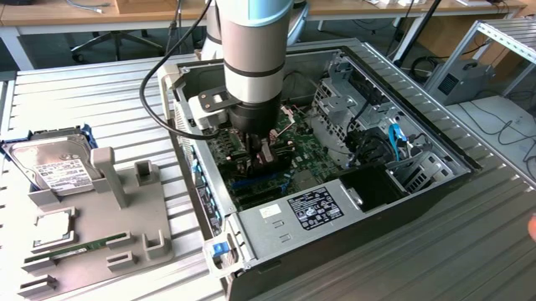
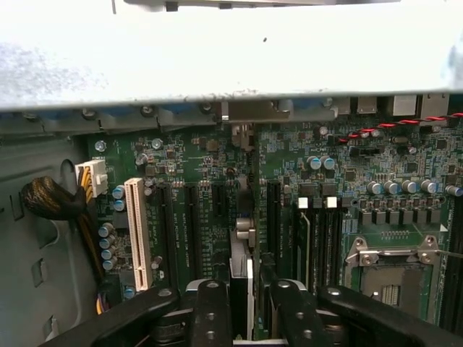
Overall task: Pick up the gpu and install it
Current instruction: 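Insert the gpu into the slot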
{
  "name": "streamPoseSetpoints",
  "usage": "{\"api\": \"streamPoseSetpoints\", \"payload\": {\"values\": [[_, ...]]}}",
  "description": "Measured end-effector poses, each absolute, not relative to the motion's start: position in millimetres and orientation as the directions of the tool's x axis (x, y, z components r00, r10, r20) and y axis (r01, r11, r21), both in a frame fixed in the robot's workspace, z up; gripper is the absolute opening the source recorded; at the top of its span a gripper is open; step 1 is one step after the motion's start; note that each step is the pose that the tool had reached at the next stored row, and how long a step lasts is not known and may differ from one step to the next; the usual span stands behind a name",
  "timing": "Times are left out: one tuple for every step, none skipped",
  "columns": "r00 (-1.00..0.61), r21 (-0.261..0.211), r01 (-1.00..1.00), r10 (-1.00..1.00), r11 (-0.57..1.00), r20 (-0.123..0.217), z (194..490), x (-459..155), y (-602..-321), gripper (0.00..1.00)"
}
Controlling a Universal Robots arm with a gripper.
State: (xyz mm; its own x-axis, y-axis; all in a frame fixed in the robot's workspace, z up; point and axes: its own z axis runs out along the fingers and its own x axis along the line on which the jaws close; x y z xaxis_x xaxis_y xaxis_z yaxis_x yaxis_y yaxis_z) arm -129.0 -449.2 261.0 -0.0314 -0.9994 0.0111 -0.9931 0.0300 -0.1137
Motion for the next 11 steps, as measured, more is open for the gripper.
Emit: {"api": "streamPoseSetpoints", "payload": {"values": [[-0.031, -0.114, -0.993, -0.999, 0.029, 0.011, 260.9, -129.1, -448.9, 0.26], [-0.030, -0.114, -0.993, -0.999, 0.029, 0.011, 260.9, -129.1, -448.8, 0.26], [-0.030, -0.114, -0.993, -0.999, 0.028, 0.011, 260.8, -129.1, -448.7, 0.26], [-0.029, -0.114, -0.993, -1.000, 0.027, 0.011, 260.8, -129.1, -448.5, 0.26], [-0.028, -0.114, -0.993, -1.000, 0.026, 0.011, 260.8, -129.1, -448.2, 0.26], [-0.026, -0.114, -0.993, -1.000, 0.025, 0.011, 260.7, -129.1, -448.0, 0.26], [-0.025, -0.114, -0.993, -1.000, 0.023, 0.011, 260.7, -129.1, -448.0, 0.26], [-0.023, -0.114, -0.993, -1.000, 0.022, 0.011, 260.5, -129.1, -448.0, 0.26], [-0.022, -0.114, -0.993, -1.000, 0.020, 0.011, 260.0, -129.1, -447.9, 0.26], [-0.020, -0.114, -0.993, -1.000, 0.019, 0.011, 259.8, -129.1, -447.9, 0.26], [-0.018, -0.114, -0.993, -1.000, 0.016, 0.011, 259.4, -129.1, -447.9, 0.26]]}}
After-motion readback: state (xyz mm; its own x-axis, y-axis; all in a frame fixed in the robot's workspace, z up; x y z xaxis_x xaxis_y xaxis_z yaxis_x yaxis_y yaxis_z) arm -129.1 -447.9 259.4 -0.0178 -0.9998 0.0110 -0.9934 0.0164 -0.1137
